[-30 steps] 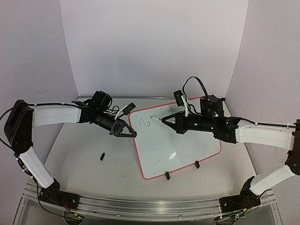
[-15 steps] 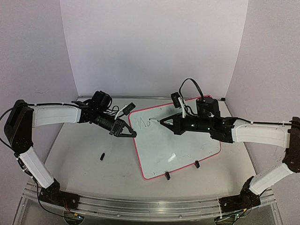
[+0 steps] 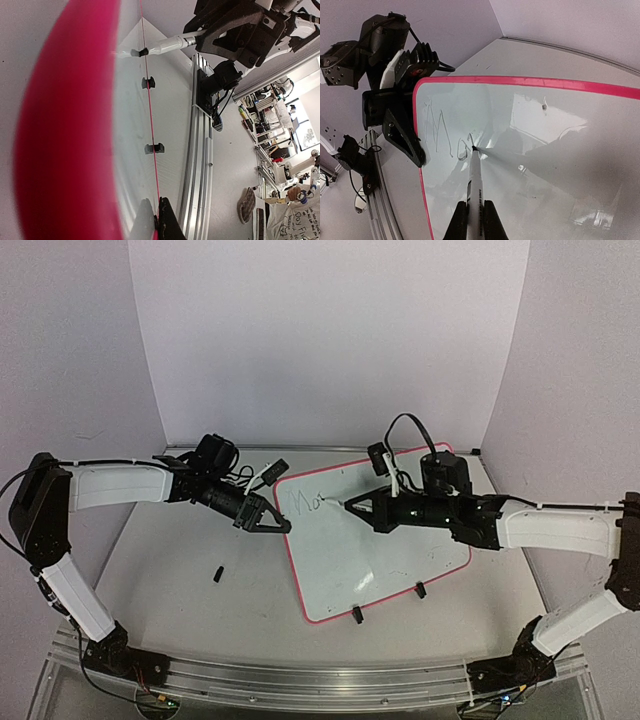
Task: Write a sentence on the whiteboard
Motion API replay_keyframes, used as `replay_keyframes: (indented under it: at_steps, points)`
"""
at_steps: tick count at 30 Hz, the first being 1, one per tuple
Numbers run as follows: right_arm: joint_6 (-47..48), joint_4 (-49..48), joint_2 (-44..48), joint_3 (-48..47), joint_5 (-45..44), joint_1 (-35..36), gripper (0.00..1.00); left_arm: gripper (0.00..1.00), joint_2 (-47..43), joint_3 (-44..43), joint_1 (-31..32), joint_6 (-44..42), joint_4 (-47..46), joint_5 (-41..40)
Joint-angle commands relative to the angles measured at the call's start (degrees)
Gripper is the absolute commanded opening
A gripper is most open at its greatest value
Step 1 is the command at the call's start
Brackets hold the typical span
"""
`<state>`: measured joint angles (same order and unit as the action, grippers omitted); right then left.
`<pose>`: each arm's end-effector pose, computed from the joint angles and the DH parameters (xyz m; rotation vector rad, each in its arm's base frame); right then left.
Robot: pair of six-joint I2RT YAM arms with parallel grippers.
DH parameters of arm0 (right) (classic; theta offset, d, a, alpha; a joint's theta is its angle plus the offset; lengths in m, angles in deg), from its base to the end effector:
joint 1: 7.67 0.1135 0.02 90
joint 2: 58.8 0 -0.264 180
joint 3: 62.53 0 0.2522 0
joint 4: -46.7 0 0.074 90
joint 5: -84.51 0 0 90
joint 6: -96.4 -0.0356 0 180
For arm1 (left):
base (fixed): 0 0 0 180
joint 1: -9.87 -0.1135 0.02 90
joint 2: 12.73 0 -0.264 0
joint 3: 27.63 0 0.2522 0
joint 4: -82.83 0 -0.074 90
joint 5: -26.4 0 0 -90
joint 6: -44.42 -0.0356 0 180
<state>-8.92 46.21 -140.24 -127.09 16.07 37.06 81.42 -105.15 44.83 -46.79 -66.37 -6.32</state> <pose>0.2215 0.2379 0.2711 -0.7670 1.8234 1.0560 0.2646 -0.2216 0.2360 1.1878 2.0494 -1.4728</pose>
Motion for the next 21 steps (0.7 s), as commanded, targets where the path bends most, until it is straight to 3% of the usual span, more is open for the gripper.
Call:
replay_keyframes:
  at_steps: [1,21]
  points:
    - [-1.1,2.1,1.6,2.7,-4.2,-0.4,0.00,0.00,-0.3,-1.7,1.1,-3.8,1.1,0.4]
    - [-2.1,-2.0,-0.4,-0.8,-6.1,-0.4,0.00,0.00,-0.4,-1.8,1.1,-3.9,1.2,0.4]
